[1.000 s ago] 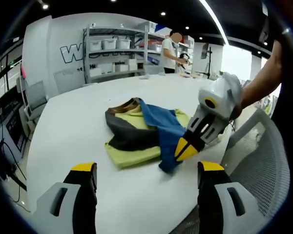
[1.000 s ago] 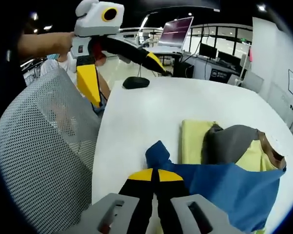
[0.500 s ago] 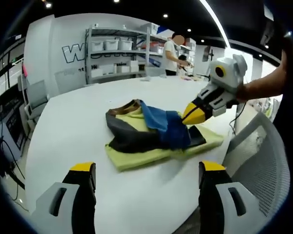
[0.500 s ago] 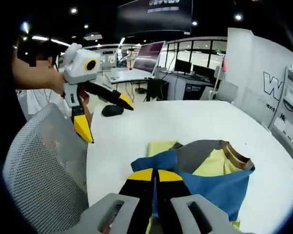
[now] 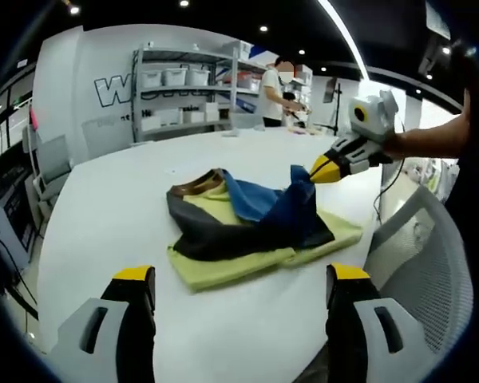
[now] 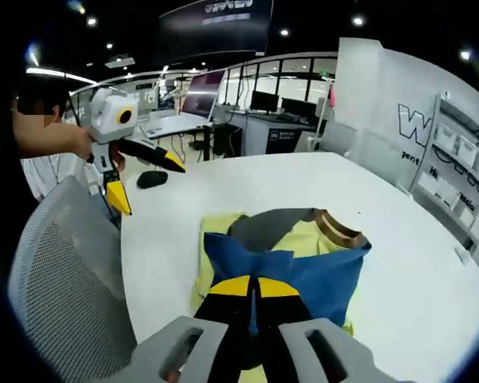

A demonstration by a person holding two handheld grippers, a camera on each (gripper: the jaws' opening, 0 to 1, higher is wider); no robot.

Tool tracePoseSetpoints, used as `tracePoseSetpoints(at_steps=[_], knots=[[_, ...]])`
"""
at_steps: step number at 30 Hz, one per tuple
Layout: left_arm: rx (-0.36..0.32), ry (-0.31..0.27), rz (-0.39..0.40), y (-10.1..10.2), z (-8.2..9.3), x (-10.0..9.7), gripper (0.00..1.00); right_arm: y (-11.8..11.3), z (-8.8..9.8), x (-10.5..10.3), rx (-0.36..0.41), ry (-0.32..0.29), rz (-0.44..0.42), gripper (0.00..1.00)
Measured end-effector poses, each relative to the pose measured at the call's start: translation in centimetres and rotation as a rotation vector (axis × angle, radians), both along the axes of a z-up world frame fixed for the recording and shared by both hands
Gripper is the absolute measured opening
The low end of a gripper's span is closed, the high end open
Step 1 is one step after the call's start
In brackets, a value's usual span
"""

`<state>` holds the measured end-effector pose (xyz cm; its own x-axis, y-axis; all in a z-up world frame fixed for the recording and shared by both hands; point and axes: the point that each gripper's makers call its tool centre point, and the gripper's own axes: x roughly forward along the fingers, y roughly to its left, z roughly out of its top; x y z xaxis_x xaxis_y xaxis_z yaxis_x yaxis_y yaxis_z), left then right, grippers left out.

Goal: Fold the garment on the visible template until the final outline fits inside the template.

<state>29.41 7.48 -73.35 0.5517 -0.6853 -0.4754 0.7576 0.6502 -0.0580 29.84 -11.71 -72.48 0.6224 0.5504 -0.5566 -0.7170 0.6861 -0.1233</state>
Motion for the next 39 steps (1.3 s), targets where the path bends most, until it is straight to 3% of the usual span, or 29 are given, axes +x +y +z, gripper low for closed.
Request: tracePoseSetpoints(at_steps=[5, 13, 25, 39], knots=[[-0.001, 0.007, -0.007, 0.1, -0.5, -0.1, 0.87, -2.6, 0.1, 0.2, -0.042, -0.008, -0.046, 0.00], [-0.021, 0.007, -0.039, -0.7, -0.3, 0.3, 0.87, -8.7, 1.8, 0.3, -0.072, -0.042, -0.193, 0.00], [-0.004, 0.016, -0.090, -1.6, -0.4, 0.2, 0.86, -16.6, 2.7, -1.2, -0.119, -0.065, -0.395, 0.00], [-0.004, 0.012, -0.109, -2.4, -0.3, -0.1, 0.86, -21.5, 3.8, -2.4, -0.163, -0.092, -0.513, 0.00]])
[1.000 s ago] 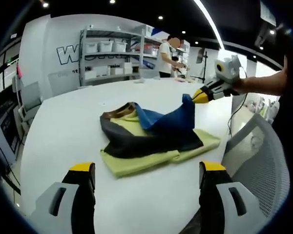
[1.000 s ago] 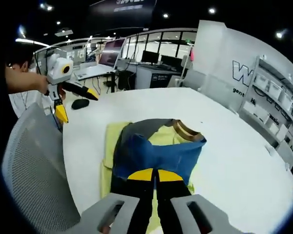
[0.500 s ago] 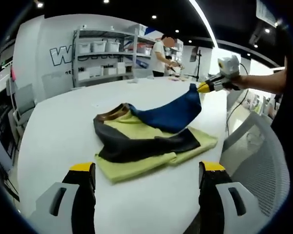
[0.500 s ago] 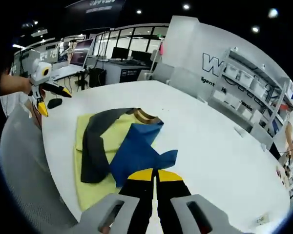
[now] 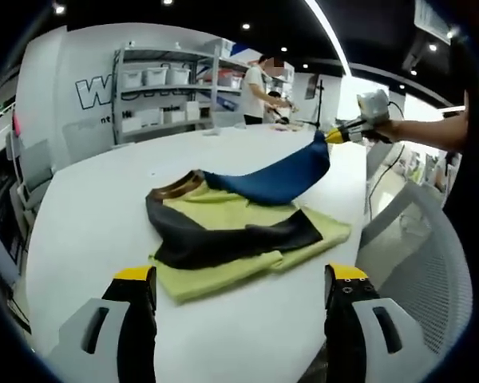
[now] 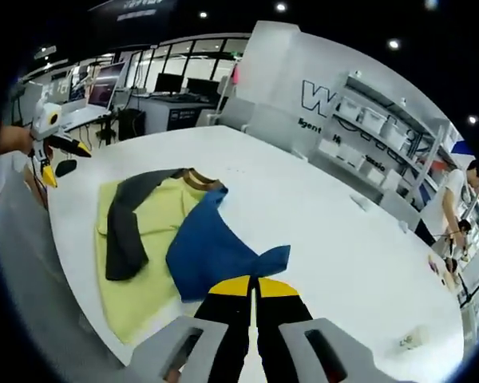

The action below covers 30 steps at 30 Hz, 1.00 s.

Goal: Fold the garment on the visible template until the final outline fits inside the template.

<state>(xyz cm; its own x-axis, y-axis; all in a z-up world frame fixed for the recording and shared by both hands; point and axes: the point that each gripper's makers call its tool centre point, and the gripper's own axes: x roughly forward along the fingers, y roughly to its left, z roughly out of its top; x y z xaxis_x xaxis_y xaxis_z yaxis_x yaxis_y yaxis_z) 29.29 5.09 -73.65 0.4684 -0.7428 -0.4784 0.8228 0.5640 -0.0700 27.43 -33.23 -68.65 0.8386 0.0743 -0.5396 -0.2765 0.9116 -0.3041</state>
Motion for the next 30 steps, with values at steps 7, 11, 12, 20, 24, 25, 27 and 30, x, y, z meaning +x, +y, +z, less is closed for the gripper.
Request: tracePoseSetpoints(at_steps=[7, 11, 12, 20, 24, 25, 27, 30], knots=[[-0.012, -0.002, -0.004, -0.1, 0.1, 0.0, 0.85, -1.3, 0.6, -0.7, -0.005, -0.014, -0.043, 0.00], [-0.016, -0.004, -0.008, -0.3, 0.1, 0.0, 0.85, -2.1, 0.7, -1.2, -0.011, -0.016, -0.066, 0.00], [-0.016, -0.005, -0.008, -0.3, 0.2, 0.0, 0.85, -2.4, 0.8, -1.4, -0.021, -0.018, -0.071, 0.00], [-0.023, -0.006, -0.016, -0.4, 0.2, -0.1, 0.85, -3.2, 1.9, -1.2, -0.022, -0.065, -0.130, 0.00], [-0.021, -0.003, -0.017, -0.2, 0.3, -0.3, 0.85, -1.2, 1.0, -0.6, -0.019, -0.050, -0.093, 0.00], [-0.022, -0.004, -0.018, -0.2, 0.3, -0.4, 0.85, -0.6, 0.6, -0.5, -0.009, -0.044, -0.085, 0.00], [-0.018, -0.002, -0.018, 0.0, 0.4, -0.6, 0.84, 0.2, -0.5, -0.4, 0.013, -0.028, -0.072, 0.00], [-0.017, -0.009, -0.010, 0.2, 0.7, -1.1, 0.84, 1.6, -2.8, -0.5, 0.040, 0.021, -0.042, 0.00]])
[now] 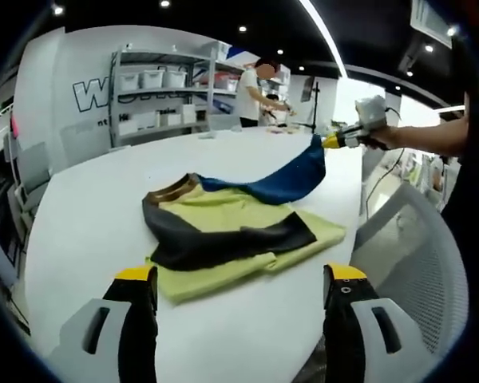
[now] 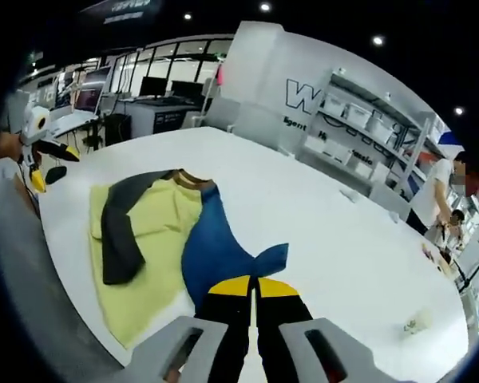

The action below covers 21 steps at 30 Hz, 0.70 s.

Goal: Fold the garment on the visible template until the final outline fits inside the template.

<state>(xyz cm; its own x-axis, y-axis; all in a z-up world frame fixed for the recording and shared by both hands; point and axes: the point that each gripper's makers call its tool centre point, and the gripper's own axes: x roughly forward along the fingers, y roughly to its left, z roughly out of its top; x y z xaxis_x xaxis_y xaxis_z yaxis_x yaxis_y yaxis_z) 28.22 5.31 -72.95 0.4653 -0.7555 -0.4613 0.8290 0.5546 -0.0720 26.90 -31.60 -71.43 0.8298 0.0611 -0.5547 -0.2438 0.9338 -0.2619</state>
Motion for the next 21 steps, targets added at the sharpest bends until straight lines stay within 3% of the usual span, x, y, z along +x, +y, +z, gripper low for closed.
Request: tracePoseSetpoints(at_steps=[8, 21], knots=[[-0.012, -0.026, 0.103, 2.2, 0.3, 0.1, 0.79, 2.8, -6.7, -0.6, -0.003, 0.154, 0.101, 0.00], [0.032, -0.020, 0.139, 3.6, -1.6, 0.4, 0.74, 5.4, -9.0, -0.7, 0.062, 0.192, 0.138, 0.00]])
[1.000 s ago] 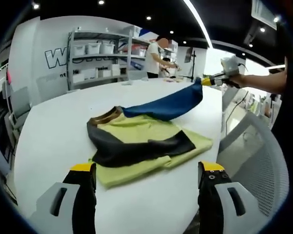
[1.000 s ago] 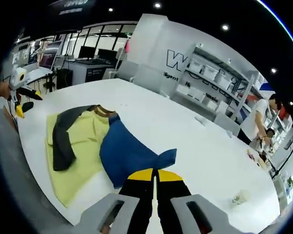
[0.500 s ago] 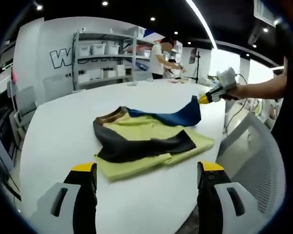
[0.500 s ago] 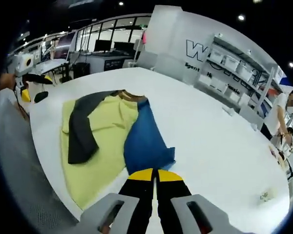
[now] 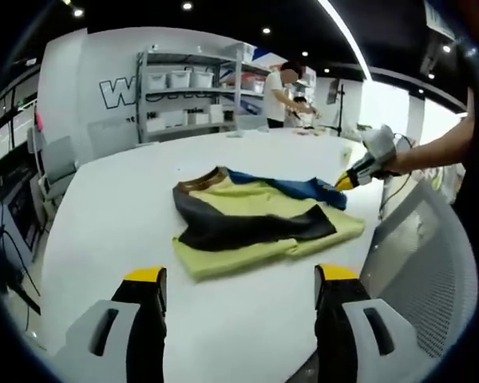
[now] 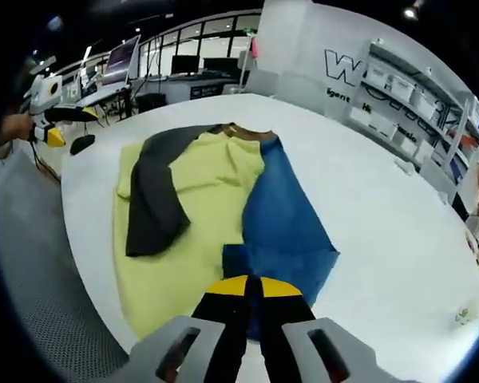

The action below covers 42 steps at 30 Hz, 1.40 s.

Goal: Fold the garment on the visible template until the final outline fits inside the template.

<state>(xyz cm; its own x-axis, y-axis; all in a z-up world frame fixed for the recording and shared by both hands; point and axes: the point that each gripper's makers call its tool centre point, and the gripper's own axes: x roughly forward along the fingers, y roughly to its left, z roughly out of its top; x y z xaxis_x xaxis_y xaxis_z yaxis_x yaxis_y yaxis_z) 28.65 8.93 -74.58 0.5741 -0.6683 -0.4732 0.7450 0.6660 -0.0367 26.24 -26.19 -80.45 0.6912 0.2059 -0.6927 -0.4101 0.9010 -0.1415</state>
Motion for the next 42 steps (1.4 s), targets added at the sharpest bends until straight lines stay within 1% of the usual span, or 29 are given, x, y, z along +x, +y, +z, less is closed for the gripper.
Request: tracePoseSetpoints(at_steps=[3, 5, 8, 12, 17, 21, 22, 26, 29, 32, 35, 37, 42], knots=[[0.023, 0.002, -0.010, 0.1, -0.8, 0.1, 0.72, 0.4, 0.0, 0.0, 0.004, 0.000, 0.010, 0.02], [0.032, 0.003, -0.017, 0.1, -1.0, 0.2, 0.70, 1.1, 0.6, 0.0, 0.022, -0.010, 0.018, 0.03], [0.045, 0.008, -0.029, 0.2, -1.7, 0.5, 0.65, 2.8, 1.7, 0.1, 0.053, -0.040, 0.057, 0.07], [0.066, 0.017, -0.044, 0.1, -2.7, 1.0, 0.59, 4.9, 2.6, 0.1, 0.059, -0.068, 0.120, 0.14], [0.097, 0.026, -0.075, -0.2, -3.7, 1.8, 0.53, 7.4, 3.3, 0.1, 0.065, -0.082, 0.175, 0.15], [0.120, 0.034, -0.085, -0.4, -4.6, 2.6, 0.47, 9.1, 3.6, 0.0, 0.066, -0.087, 0.209, 0.15], [0.122, 0.036, -0.083, -0.4, -4.7, 2.8, 0.45, 9.9, 3.8, 0.0, 0.074, -0.093, 0.229, 0.15], [0.129, 0.048, -0.086, -0.6, -5.2, 3.9, 0.43, 11.4, 3.6, -0.4, 0.085, -0.083, 0.256, 0.14], [0.164, 0.069, -0.097, -0.5, -6.0, 4.4, 0.42, 12.6, 3.0, -0.8, 0.088, -0.065, 0.289, 0.14], [0.148, 0.087, -0.107, -0.8, -6.3, 5.2, 0.41, 13.6, 2.3, -1.3, 0.086, -0.045, 0.324, 0.13], [0.146, 0.105, -0.095, -0.8, -6.5, 5.8, 0.40, 14.5, 1.6, -1.6, 0.094, -0.023, 0.351, 0.13], [0.145, 0.113, -0.088, -0.8, -6.7, 6.1, 0.39, 15.0, 0.9, -1.9, 0.082, -0.008, 0.376, 0.13], [0.156, 0.141, -0.089, -0.7, -7.5, 6.7, 0.35, 15.9, 0.0, -2.5, 0.091, 0.020, 0.397, 0.11]])
